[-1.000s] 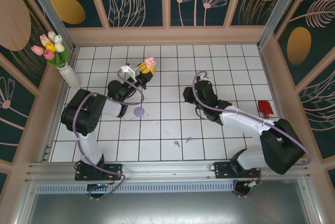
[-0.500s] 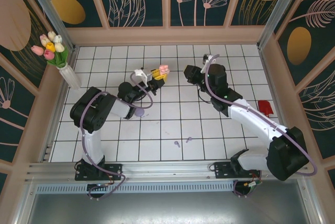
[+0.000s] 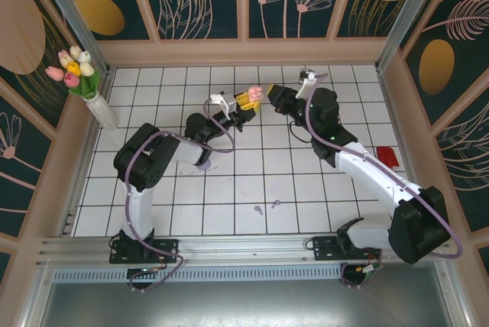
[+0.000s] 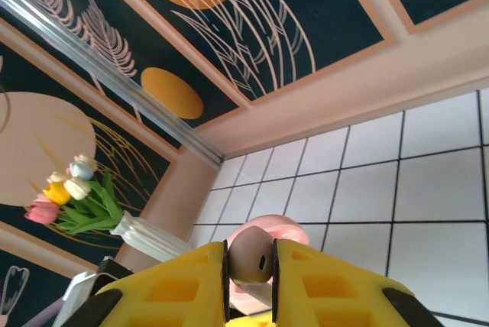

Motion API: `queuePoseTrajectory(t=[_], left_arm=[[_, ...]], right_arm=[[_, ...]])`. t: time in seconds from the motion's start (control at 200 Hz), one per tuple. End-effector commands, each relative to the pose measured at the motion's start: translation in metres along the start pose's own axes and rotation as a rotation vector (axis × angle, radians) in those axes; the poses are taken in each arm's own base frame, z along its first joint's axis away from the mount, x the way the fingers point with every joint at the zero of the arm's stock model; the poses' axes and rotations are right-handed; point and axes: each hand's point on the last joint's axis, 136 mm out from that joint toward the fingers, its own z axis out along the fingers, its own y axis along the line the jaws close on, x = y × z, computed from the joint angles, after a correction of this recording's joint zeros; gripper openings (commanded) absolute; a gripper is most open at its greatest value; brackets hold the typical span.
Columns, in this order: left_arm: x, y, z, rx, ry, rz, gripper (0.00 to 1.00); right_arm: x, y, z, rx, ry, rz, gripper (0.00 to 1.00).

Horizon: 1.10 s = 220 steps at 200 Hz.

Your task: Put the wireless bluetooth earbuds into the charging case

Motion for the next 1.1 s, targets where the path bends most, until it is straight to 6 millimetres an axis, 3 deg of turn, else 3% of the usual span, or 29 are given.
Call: queuePoseTrajectory(t=[0.0, 0.215, 1.096], left_arm=[[-0.024, -0.011, 0.006, 0.041, -0.114, 0.065, 0.0], [-0.031, -0.013, 0.017, 0.055, -0.137, 0.072, 0.0], [-0.037, -0.013, 0.022, 0.058, -0.153, 0.086, 0.0]], right_arm=[[-0.019, 0.024, -0.003, -0.1, -0.059, -0.003, 0.21], [-0.015, 0.024, 0.001, -0.125, -0.053, 0.016, 0.21], [0.013, 0.013, 0.011, -0.128, 0.009, 0.054, 0.2]])
